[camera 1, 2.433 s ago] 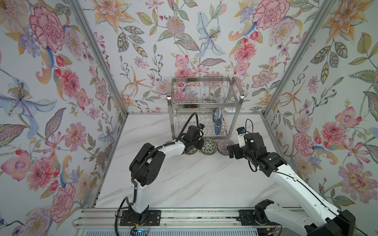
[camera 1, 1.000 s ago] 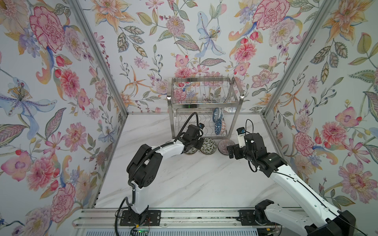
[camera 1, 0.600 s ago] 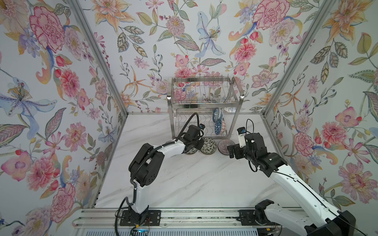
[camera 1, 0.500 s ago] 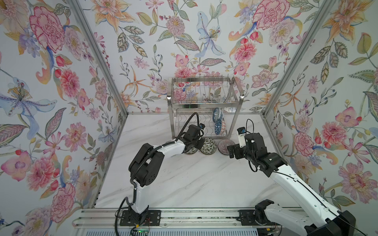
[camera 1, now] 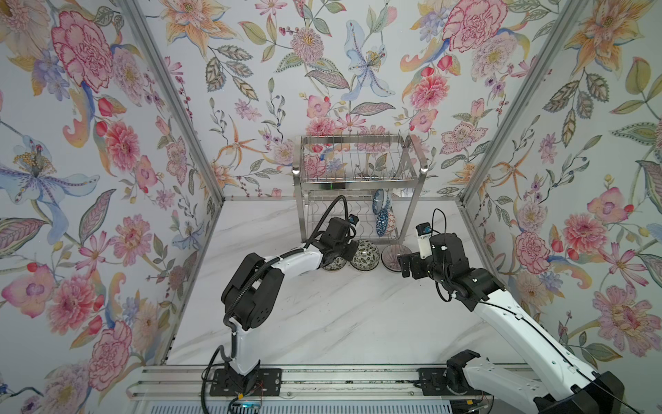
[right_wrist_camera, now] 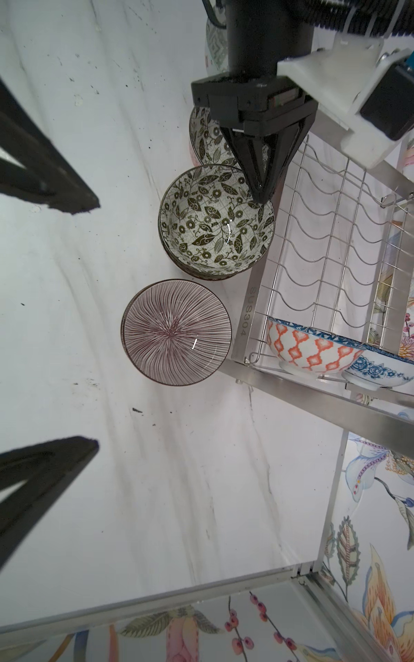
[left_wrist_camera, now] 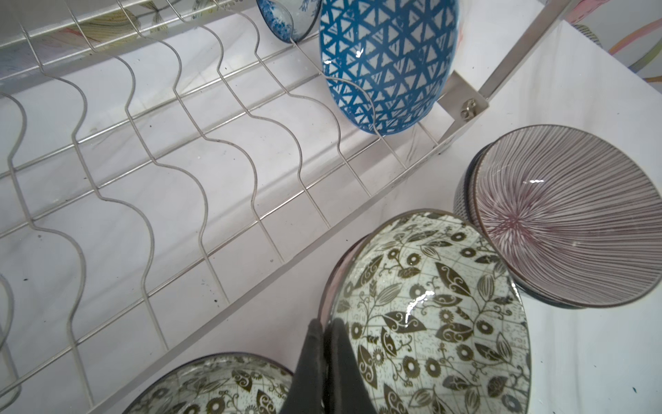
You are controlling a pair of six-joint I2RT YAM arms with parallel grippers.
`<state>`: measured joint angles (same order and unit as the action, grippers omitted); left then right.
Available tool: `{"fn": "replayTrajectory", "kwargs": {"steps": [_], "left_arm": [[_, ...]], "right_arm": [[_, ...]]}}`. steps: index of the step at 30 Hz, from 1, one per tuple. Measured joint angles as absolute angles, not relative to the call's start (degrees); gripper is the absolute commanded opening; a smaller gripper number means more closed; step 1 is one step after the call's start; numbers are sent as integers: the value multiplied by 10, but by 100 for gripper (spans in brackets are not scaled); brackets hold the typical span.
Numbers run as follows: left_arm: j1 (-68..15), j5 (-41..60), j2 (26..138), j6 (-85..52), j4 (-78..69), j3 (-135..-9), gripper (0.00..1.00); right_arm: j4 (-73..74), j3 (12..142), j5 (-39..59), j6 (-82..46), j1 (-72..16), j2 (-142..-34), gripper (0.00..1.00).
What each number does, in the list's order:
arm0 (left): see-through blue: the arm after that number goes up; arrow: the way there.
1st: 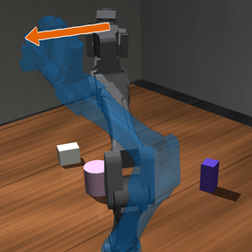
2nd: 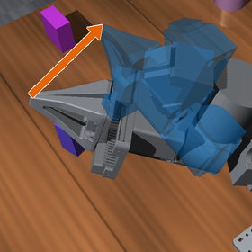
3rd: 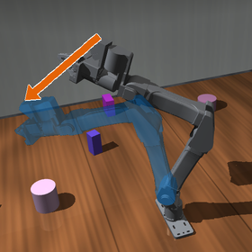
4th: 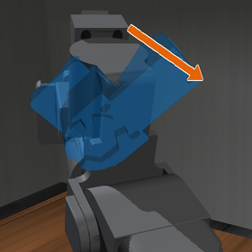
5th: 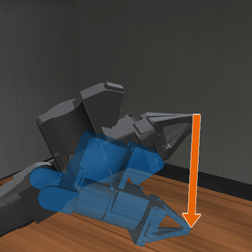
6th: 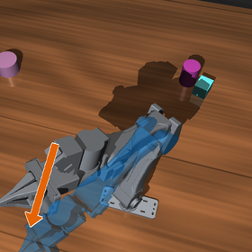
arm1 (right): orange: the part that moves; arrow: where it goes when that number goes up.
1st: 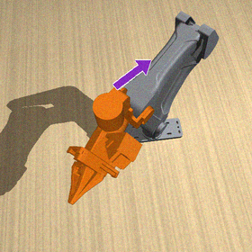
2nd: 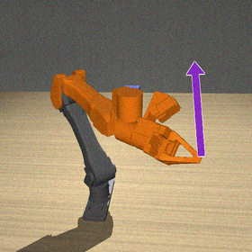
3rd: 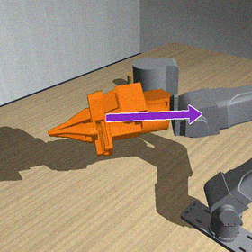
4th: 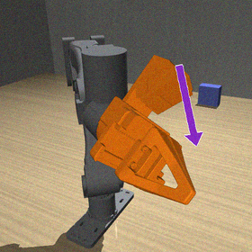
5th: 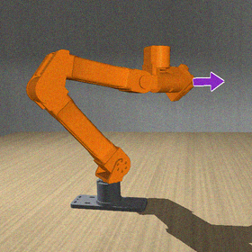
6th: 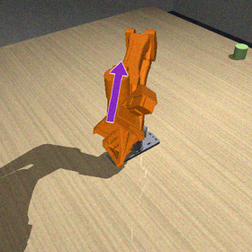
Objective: Load the bowls into the dish rack
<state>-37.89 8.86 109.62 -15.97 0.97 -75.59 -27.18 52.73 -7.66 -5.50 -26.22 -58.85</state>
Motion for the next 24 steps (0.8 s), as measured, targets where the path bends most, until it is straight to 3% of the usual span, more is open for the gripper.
{"fn": "replayTrajectory", "kwargs": {"steps": [8, 15, 24], "left_arm": [[-379, 93, 998, -201, -88, -683, 0], [-379, 104, 949, -259, -199, -604, 0], [-379, 113, 937, -295, -253, -551, 0]], "right_arm": [[-211, 527, -51, -105, -280, -599, 99], [-137, 529, -48, -162, -327, -682, 100], [-41, 529, -71, -240, -336, -746, 74]]}}
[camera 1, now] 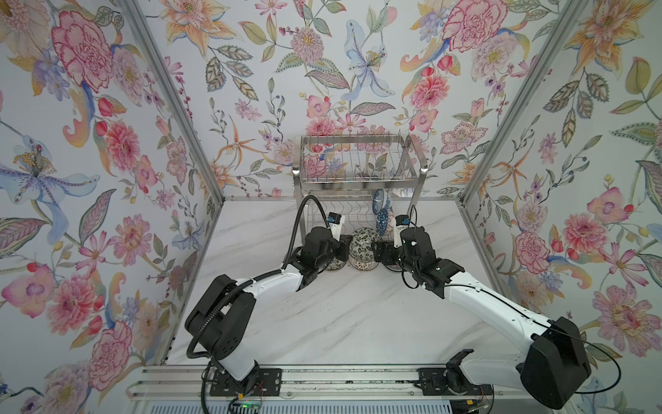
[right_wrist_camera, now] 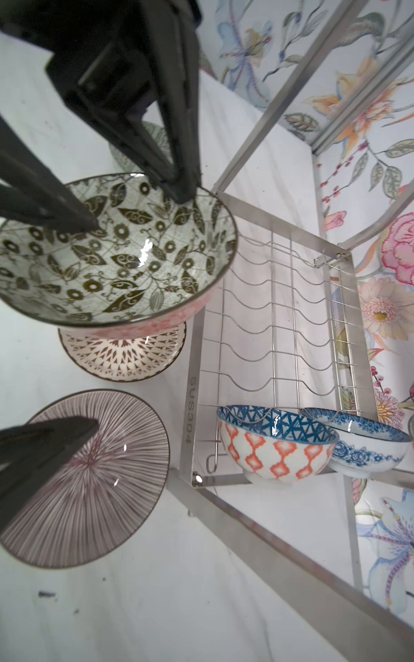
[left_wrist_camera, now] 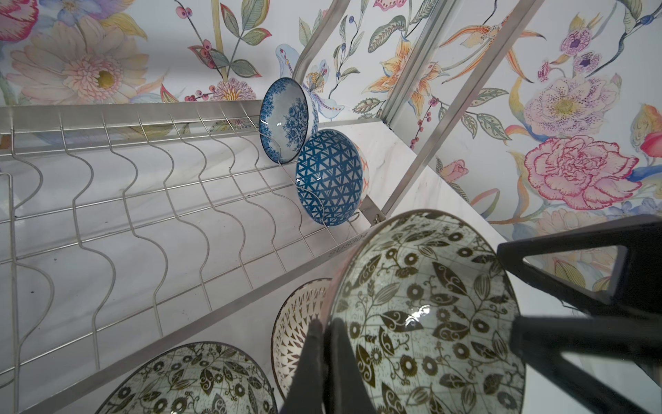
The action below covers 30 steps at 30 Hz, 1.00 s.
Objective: Load the bowls into the dish rack
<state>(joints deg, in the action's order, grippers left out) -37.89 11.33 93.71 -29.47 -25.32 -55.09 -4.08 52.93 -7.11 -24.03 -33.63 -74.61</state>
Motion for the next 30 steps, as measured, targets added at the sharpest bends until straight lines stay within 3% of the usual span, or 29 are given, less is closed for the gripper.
{"fn": "replayTrajectory", "kwargs": {"steps": [7, 10, 14, 19, 20, 21, 22, 25, 30], "left_arm": [[-379, 118, 925, -302, -280, -538, 0], [-379, 119, 925, -305, -285, -535, 0], [-379, 127, 924, -305, -288, -531, 0], [-378, 128, 920, -293, -296, -531, 0], [-378, 127, 919, -291, -296, -531, 4], [-378, 126, 919, -289, -296, -531, 16], [-378, 126, 919, -286, -293, -533, 40], [-377, 120, 900, -273, -253, -539, 99], [-354, 78, 834, -212, -137, -573, 99]], "right_arm": [[3, 529, -80, -283, -338, -795, 51], [12, 531, -80, -293, -341, -813, 34], [15, 541, -92, -299, -345, -827, 4], [-6, 552, -94, -291, -342, -834, 0], [-9, 555, -95, -289, -342, -834, 0], [-13, 558, -95, -285, -342, -834, 0], [-17, 561, -97, -281, -342, -834, 0], [-23, 571, -104, -267, -342, -834, 0], [-43, 616, -156, -207, -345, -841, 0]]}}
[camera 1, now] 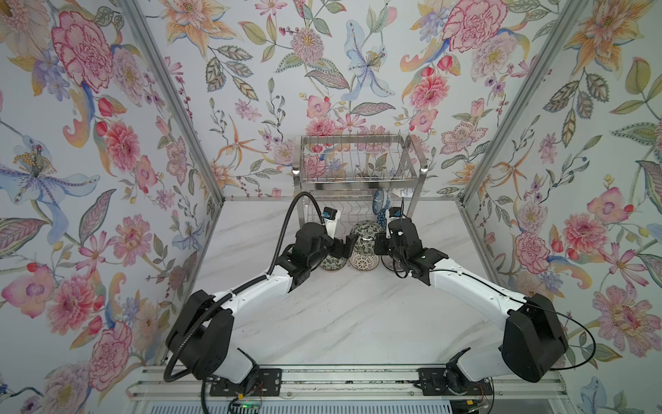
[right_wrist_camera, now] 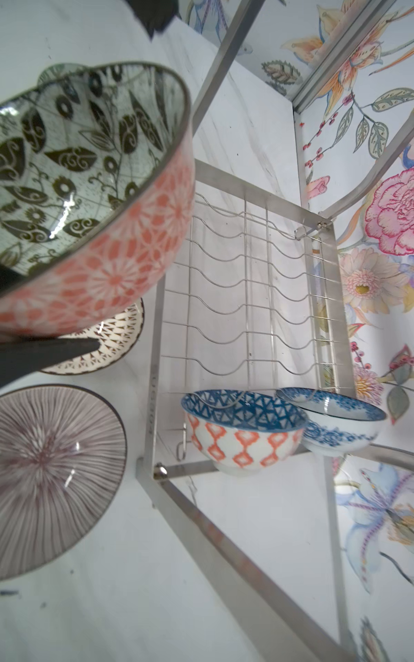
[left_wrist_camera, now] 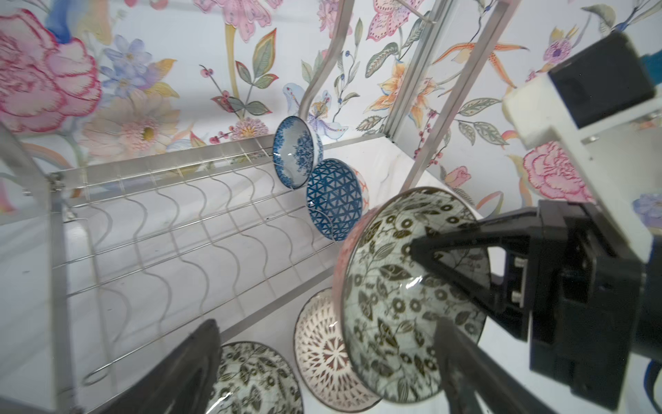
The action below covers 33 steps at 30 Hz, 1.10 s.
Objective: Load the bowls into the dish rack
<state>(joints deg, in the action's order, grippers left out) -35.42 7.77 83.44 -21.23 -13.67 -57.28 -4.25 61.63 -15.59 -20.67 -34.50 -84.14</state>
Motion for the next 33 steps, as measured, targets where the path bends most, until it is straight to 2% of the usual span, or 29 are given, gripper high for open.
{"fn": "replayTrajectory", "kwargs": {"steps": [7, 16, 23, 33], "left_arm": [[-243, 9, 711, -134, 4, -578, 99], [-223, -20, 674, -106, 90, -570, 99], [-195, -33, 648, -61, 176, -571, 99], [-156, -2, 634, -48, 143, -541, 99]], "right_arm": [[-33, 710, -298, -67, -366, -927, 0], [63, 806, -462, 143, -394, -1107, 0], [156, 911, -537, 295, -386, -1244, 0], [221, 1170, -603, 455, -343, -1448, 0]]}}
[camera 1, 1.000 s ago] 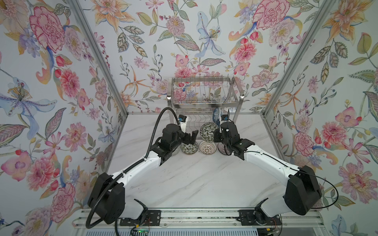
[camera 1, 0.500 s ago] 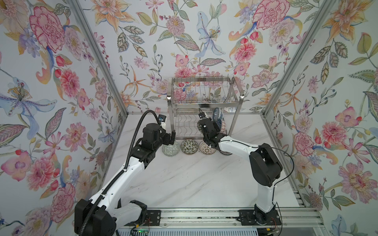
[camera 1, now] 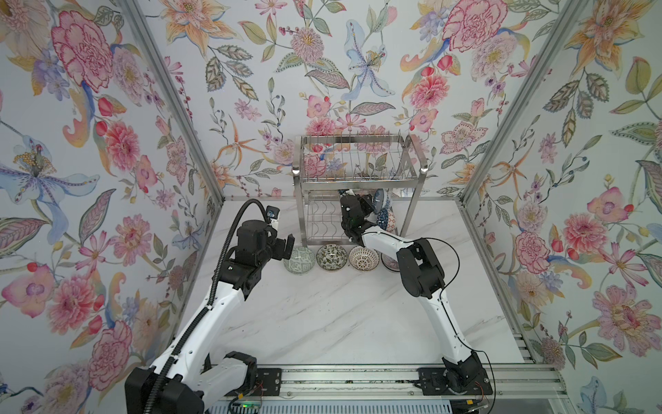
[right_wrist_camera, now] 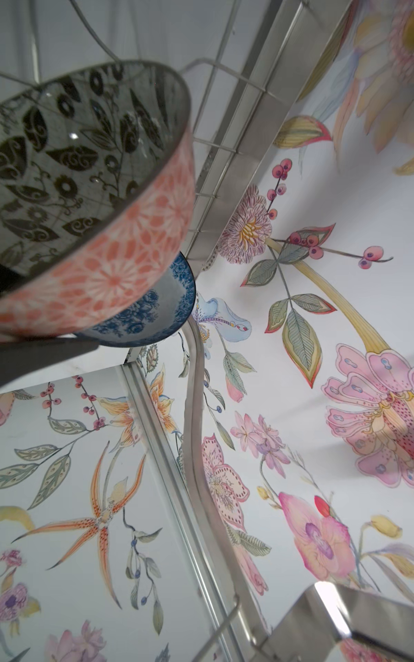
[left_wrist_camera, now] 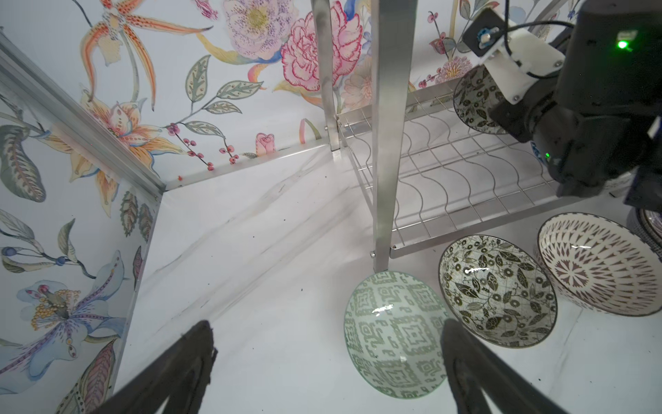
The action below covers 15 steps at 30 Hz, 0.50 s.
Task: Load the bowls into the dish rack
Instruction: 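Set the bowl upright into a rack slot with the right gripper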
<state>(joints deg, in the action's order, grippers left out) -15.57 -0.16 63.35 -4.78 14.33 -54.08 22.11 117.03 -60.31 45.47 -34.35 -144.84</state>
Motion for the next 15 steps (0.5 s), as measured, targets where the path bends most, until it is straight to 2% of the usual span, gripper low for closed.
{"fn": "replayTrajectory", "kwargs": {"steps": [8, 15], "left_arm": [[-128, 30, 635, -47, 119, -523, 99], [-124, 49, 638, -47, 110, -521, 99]], "right_arm": [[200, 1367, -633, 507, -319, -1582, 0], [136, 1419, -631, 479, -317, -1601, 0]]}}
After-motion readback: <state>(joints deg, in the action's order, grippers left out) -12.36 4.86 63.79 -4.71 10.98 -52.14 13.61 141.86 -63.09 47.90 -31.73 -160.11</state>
